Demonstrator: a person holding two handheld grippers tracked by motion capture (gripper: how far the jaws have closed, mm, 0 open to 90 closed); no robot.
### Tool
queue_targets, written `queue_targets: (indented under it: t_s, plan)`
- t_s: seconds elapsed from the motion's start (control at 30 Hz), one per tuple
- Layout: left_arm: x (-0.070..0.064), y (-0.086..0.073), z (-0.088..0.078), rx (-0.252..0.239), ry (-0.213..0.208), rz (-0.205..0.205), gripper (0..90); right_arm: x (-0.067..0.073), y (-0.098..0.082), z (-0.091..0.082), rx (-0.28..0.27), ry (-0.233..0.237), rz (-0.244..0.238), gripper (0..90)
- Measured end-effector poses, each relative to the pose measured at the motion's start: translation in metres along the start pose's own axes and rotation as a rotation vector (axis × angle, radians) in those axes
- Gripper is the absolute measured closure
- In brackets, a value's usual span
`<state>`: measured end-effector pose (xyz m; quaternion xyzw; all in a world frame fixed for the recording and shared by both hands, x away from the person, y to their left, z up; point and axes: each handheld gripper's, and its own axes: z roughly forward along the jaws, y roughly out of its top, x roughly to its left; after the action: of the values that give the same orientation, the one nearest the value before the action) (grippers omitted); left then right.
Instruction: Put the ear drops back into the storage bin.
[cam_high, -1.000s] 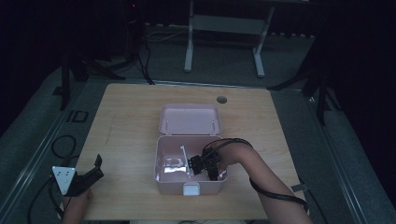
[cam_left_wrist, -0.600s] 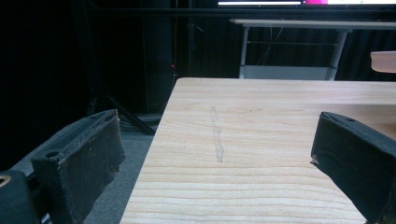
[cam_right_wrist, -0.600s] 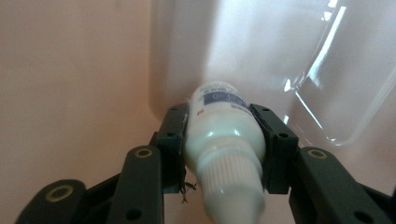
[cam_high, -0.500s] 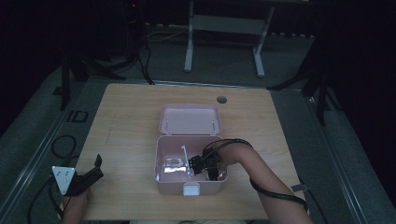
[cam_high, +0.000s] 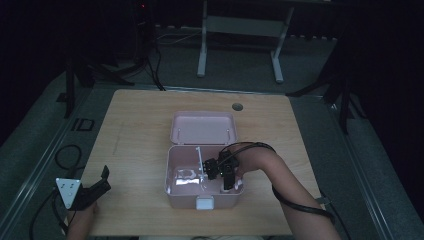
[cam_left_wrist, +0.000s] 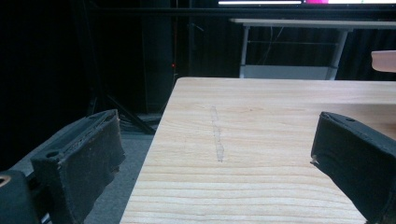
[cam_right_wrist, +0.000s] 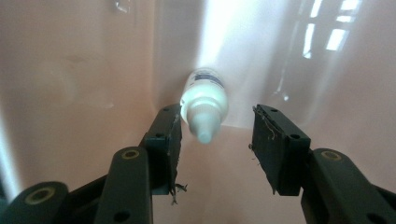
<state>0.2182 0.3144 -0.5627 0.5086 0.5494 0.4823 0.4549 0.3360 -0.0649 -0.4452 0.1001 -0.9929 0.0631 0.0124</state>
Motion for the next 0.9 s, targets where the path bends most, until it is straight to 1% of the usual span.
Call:
queue_targets:
  t_s: [0.07,0.1,0.13,0.2,0.3,0.4,0.47,0.6,0.7,0.77,0.9]
  plan:
    - [0.0,0.0,0.0,0.001,0.0,0.0,2.3,0.001,-0.001,-0.007,-0.017,-0.01,0.005,49.5]
    - [0.0,0.0,0.0,0.001,0.0,0.0,2.4,0.001,-0.001,-0.007,-0.017,-0.01,0.005,49.5]
    - [0.0,0.0,0.0,0.0,0.0,0.0,2.3,0.002,-0.003,-0.015,-0.038,-0.024,0.011,46.3]
    - [0.0,0.0,0.0,0.0,-0.001,-0.001,2.3,0.002,-0.005,-0.022,-0.059,-0.036,0.02,45.9]
    - [0.0,0.0,0.0,0.0,-0.001,-0.002,2.4,0.002,-0.009,-0.032,-0.086,-0.059,0.033,42.2]
    - [0.0,0.0,0.0,0.0,-0.001,-0.001,2.4,0.003,-0.013,-0.041,-0.115,-0.073,0.037,39.4]
    - [0.0,0.0,0.0,0.0,-0.001,-0.001,2.4,0.003,-0.016,-0.046,-0.129,-0.09,0.034,37.3]
    - [0.0,0.0,0.0,0.001,-0.001,-0.001,2.3,0.003,-0.024,-0.054,-0.149,-0.102,0.065,31.9]
    - [0.0,0.0,0.0,0.002,-0.002,0.001,2.4,0.002,-0.032,-0.059,-0.171,-0.104,0.103,27.2]
    - [-0.001,0.0,0.0,0.001,-0.001,0.001,2.4,0.001,-0.038,-0.062,-0.191,-0.11,0.111,19.4]
    - [-0.001,0.0,0.0,0.003,-0.003,0.0,2.4,0.002,-0.053,-0.068,-0.235,-0.11,0.148,17.1]
